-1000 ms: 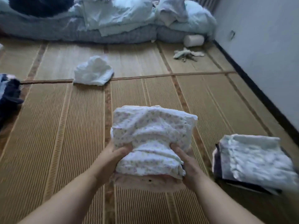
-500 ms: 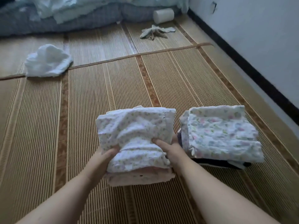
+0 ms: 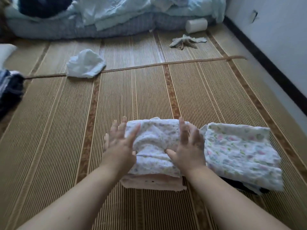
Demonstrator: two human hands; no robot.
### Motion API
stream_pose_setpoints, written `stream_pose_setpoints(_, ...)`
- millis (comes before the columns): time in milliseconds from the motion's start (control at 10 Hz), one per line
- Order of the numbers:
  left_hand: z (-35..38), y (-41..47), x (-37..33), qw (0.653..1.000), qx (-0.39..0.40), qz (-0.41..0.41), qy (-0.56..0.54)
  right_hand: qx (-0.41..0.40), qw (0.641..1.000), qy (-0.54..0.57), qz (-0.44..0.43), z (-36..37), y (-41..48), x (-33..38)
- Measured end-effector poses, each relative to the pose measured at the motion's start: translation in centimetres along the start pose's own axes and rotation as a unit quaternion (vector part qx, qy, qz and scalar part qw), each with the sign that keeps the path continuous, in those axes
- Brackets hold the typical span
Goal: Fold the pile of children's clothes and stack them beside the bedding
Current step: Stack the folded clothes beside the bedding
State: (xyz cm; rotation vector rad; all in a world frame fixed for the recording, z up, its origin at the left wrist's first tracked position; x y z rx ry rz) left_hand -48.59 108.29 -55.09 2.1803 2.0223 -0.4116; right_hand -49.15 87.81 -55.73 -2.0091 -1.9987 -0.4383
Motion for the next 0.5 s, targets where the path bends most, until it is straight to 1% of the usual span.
stream_pose_setpoints(100,2.2,0.1,-3.0,0.983,0.116,0.097,0.106,0.115,0.983,-0.082,-0.116,1.7,0.8,3.1)
stream_pose_setpoints(200,3.3,-0.4,-3.1,0.976,0.181,0.065,0.104,0.216,0.958,-0.120,-0.144,3.2,0.9,4.0)
stream_pose_setpoints(300,2.3,-1.1,-2.9,0.983,0.169,0.041,0.063,0.230,0.961,-0.114,-0.106,2.4,0.7,3.8)
stream_pose_setpoints(400,0.7,-1.7,-2.8,0.985,0.166,0.033,0.031,0.229,0.964,-0.109,-0.082,0.5,0.0,4.0)
stream_pose_setpoints(500,-2.8,-2.3,-3.8,0.989,0.140,0.040,-0.008,0.224,0.966,-0.106,-0.068,-2.9,-0.8,5.1)
Point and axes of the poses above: each hand's wrist, its own y-axis towards the middle knuckle, its own z-axis out of the palm, x = y × z, the point moved 9 cm from there along y, towards the middle knuckle, and after that the axes turned 2 degrees about -z, right-handed, at the moved point
